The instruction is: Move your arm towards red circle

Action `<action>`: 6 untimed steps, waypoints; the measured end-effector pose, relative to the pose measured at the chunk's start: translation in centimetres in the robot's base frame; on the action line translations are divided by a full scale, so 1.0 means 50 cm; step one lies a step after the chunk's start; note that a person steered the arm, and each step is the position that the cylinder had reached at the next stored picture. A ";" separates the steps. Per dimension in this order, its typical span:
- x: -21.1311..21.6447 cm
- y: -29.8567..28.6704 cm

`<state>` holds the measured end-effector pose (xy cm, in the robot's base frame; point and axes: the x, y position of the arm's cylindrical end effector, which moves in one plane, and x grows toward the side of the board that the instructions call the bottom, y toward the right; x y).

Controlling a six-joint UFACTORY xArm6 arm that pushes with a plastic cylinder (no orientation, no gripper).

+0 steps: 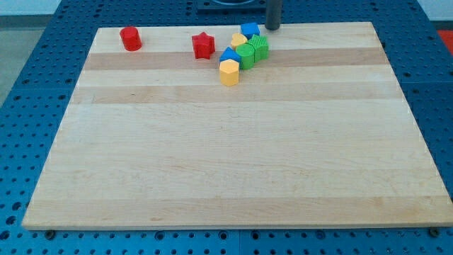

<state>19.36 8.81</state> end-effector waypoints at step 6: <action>0.103 -0.100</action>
